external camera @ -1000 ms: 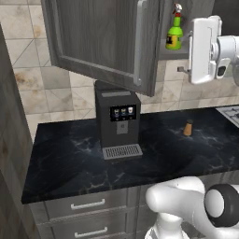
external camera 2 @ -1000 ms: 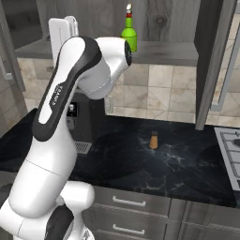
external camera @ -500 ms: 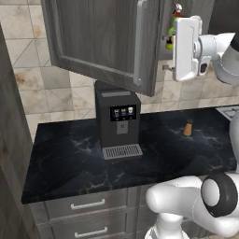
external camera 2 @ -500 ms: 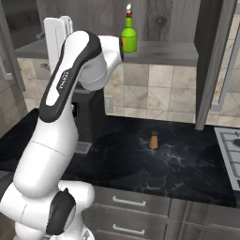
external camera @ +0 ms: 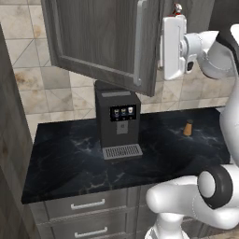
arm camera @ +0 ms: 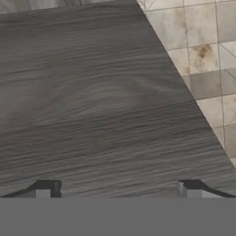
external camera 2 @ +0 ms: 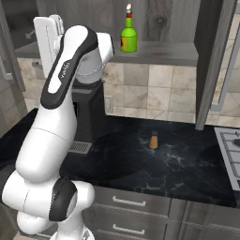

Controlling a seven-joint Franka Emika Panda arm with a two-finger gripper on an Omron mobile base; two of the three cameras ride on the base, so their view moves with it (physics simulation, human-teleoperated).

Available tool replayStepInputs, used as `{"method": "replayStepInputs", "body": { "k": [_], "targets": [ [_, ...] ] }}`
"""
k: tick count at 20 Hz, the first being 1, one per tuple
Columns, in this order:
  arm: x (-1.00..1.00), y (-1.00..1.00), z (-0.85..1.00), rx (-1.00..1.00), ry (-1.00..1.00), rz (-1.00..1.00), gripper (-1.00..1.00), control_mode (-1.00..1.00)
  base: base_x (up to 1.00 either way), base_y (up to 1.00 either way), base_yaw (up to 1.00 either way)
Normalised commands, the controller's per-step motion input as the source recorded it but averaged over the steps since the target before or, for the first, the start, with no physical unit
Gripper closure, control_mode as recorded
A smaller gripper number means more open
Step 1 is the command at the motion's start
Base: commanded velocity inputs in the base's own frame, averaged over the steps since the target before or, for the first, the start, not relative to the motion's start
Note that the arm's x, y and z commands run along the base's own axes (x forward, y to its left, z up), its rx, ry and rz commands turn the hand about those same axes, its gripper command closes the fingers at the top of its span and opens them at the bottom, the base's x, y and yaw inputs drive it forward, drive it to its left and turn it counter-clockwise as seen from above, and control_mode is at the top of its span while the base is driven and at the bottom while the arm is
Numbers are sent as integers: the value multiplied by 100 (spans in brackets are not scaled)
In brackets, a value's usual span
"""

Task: Pick the sponge and spray from the cabinet and place them on the counter.

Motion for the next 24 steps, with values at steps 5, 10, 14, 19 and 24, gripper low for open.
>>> {"method": "replayStepInputs", "body": {
  "k": [5,10,14,19,24],
  "targets": [
    [0,35,0,0,-2,14,-100,-100,0,0,0],
    [-15,28,0,0,-6,11,-100,-100,0,0,0],
    [-40,20,6,0,-10,9,-100,-100,0,0,0],
    [-48,25,4,0,-12,8,-100,-100,0,0,0],
    [-14,55,-1,-4,-22,1,-100,-100,0,0,0]
  ]
}}
